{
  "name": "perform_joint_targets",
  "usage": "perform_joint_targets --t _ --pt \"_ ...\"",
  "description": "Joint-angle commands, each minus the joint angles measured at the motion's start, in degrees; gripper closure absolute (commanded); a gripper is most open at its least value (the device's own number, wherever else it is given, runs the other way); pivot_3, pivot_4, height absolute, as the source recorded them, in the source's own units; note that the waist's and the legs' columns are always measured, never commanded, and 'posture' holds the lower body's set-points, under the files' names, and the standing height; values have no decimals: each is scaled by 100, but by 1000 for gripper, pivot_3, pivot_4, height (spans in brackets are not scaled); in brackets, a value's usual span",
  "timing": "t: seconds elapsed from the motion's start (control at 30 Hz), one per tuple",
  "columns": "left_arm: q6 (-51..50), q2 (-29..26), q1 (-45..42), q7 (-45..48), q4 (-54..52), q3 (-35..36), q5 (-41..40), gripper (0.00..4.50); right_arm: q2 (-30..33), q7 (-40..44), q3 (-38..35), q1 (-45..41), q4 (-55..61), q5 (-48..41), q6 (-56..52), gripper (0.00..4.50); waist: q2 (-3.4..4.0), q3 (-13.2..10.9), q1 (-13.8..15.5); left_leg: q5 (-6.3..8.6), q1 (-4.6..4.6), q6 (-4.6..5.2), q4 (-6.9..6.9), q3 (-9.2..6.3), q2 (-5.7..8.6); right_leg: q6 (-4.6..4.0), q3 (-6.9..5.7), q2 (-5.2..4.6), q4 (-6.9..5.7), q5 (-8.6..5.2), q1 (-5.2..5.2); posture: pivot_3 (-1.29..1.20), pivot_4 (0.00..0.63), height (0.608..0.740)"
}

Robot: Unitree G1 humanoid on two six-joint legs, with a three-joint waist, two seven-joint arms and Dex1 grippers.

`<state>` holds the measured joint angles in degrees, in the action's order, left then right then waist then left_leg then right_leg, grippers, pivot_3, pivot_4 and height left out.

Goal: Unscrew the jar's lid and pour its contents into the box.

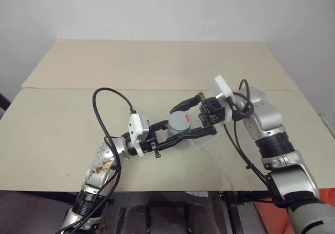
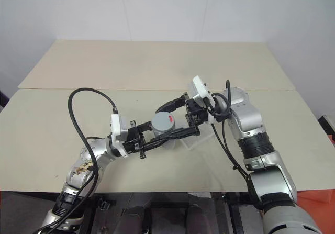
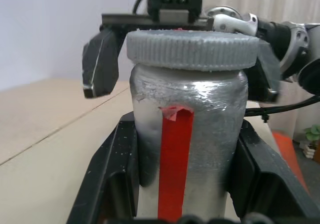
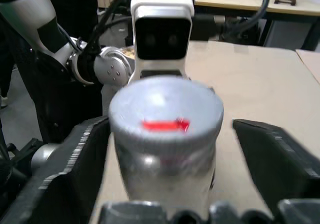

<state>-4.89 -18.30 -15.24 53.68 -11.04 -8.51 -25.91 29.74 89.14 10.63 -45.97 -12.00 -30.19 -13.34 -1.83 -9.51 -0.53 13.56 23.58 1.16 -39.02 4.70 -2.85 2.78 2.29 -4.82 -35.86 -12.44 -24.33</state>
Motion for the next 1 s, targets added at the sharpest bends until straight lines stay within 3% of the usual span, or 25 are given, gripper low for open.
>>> perform_joint_targets --t 0.03,0.27,0.47,0.8,1.0 --pt "154 83 -102 -83 -81 4 68 2586 130 -187 -449 287 683 -255 -45 44 0 0 -2 0 1 0 0 1 0 0 1 0 0 0 -1 0 150 740" --pt "305 175 -199 -151 227 -22 285 2586 50 -1670 -908 1028 2022 -217 -430 44 0 0 -21 0 -3 0 0 0 0 0 1 0 -2 0 0 0 150 740" --pt "449 289 -307 -298 444 -84 582 2586 -329 -2979 -715 1383 2675 154 -604 44 0 0 -21 0 -4 -1 0 1 1 0 2 1 -3 0 0 0 150 740" --pt "457 290 -292 -194 382 -62 510 2586 -462 -3453 -591 1441 2707 243 -640 44 0 0 -18 0 -2 0 0 1 1 0 2 0 -1 0 0 0 150 740" --pt "458 239 -204 -176 281 86 373 2586 -286 -3328 -741 1530 2664 82 -617 44 0 0 -17 0 -2 0 0 0 1 1 2 0 -1 0 0 0 150 740"
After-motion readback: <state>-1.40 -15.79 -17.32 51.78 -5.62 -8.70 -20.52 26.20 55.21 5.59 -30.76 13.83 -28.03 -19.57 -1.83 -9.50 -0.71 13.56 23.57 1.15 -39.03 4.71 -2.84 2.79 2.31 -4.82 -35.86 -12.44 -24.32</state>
